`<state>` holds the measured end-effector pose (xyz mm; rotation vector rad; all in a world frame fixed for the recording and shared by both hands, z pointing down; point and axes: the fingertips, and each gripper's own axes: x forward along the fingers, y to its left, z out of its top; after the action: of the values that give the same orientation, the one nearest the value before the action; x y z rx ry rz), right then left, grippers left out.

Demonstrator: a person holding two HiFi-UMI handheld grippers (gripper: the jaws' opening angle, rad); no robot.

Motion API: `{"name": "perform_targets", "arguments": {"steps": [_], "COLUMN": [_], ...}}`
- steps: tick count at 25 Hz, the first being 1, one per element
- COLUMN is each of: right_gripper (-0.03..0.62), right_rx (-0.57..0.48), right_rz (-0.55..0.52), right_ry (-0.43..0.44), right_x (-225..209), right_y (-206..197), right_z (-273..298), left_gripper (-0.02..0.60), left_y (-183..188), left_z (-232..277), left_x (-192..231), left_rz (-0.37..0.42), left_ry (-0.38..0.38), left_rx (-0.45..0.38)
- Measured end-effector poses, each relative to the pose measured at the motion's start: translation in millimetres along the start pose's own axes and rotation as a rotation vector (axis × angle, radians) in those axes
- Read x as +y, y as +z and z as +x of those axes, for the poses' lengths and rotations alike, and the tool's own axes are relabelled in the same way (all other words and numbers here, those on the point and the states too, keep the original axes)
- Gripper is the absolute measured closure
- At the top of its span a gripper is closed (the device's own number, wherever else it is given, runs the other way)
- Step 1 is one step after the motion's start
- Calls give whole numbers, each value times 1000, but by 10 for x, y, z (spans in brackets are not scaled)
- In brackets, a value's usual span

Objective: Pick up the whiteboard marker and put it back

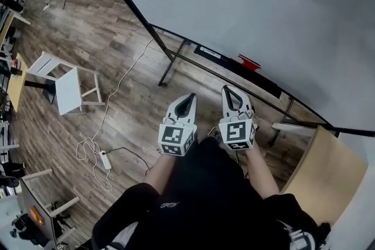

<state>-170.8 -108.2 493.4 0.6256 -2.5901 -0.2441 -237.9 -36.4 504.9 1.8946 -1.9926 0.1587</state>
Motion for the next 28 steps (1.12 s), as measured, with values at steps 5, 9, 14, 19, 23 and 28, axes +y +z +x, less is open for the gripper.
{"name": "perform_targets", "arguments": {"steps": [5,9,14,19,23,28], "right_gripper": [592,592,592,591,591,581], "right_rx": [108,197,331,480,560,621], "right_rz": [-117,-170,-298,-416,-483,-504], "right_ry": [12,23,33,62,51,57], "right_x": [30,30,31,37,-23,-9], "right_y": [-9,-62,-85,-248,-467,-600], "right_z": [439,801,1299,1730,2020,2227], "left_gripper": [575,575,575,575,575,575], "left_y": [-29,-12,-26,10,-115,-297], "left_z": [163,350,493,567,606,566], "left_x": [394,624,1039,1534,1825,2091], "left_rz": [-48,-55,-77,-113,-142,-194], "left_ry": [18,0,-15,16,46,80], "left_rx": [12,20,53,78,91,109]}}
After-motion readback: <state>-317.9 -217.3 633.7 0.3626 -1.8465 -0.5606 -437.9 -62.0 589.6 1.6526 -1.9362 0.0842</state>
